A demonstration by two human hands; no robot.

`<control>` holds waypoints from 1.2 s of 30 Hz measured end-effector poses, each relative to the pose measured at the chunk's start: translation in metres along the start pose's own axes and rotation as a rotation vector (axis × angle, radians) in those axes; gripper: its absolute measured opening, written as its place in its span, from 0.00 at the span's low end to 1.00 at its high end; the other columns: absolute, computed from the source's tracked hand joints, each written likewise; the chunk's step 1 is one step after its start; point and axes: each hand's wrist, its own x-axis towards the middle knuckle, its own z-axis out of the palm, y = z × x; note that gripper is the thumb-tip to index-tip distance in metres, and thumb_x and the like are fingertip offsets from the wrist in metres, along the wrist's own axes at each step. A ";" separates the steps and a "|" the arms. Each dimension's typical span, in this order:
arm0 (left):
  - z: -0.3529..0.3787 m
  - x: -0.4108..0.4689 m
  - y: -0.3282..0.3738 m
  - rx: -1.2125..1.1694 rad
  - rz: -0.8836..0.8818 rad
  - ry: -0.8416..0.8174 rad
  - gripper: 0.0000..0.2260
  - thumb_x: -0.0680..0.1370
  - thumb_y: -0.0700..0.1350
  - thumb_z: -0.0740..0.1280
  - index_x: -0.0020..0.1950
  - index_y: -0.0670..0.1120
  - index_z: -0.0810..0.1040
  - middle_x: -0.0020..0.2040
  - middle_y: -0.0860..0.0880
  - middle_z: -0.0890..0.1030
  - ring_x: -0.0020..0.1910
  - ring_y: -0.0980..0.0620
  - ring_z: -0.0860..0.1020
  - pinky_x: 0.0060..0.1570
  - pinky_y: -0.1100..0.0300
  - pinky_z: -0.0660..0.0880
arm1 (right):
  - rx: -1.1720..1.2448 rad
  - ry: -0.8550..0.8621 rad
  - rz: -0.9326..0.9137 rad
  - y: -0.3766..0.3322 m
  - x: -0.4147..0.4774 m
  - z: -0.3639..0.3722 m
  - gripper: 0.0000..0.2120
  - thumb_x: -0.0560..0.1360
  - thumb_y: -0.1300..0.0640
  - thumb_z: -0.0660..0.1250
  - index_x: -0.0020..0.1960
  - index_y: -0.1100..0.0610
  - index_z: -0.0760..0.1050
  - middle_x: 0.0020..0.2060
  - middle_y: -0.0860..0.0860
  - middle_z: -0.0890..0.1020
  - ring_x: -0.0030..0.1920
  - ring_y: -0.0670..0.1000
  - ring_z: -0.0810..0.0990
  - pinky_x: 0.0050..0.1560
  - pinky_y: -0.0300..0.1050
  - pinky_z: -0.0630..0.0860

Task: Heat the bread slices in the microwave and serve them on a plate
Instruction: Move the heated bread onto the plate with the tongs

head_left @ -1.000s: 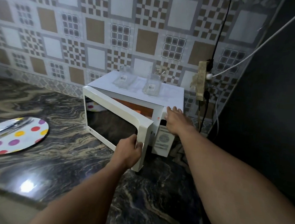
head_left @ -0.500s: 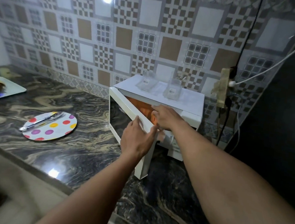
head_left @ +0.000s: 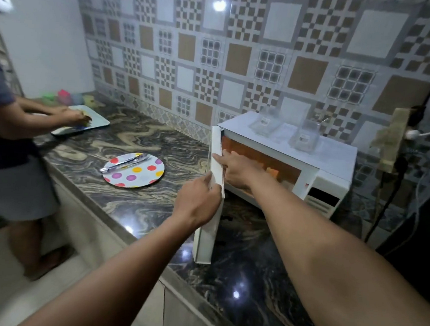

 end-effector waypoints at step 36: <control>-0.129 0.068 -0.150 0.687 0.268 -0.043 0.29 0.80 0.39 0.55 0.82 0.43 0.54 0.82 0.45 0.56 0.81 0.46 0.52 0.78 0.46 0.51 | 0.049 0.217 -0.004 -0.123 0.099 0.055 0.24 0.86 0.49 0.49 0.81 0.50 0.52 0.80 0.52 0.53 0.80 0.53 0.48 0.75 0.66 0.50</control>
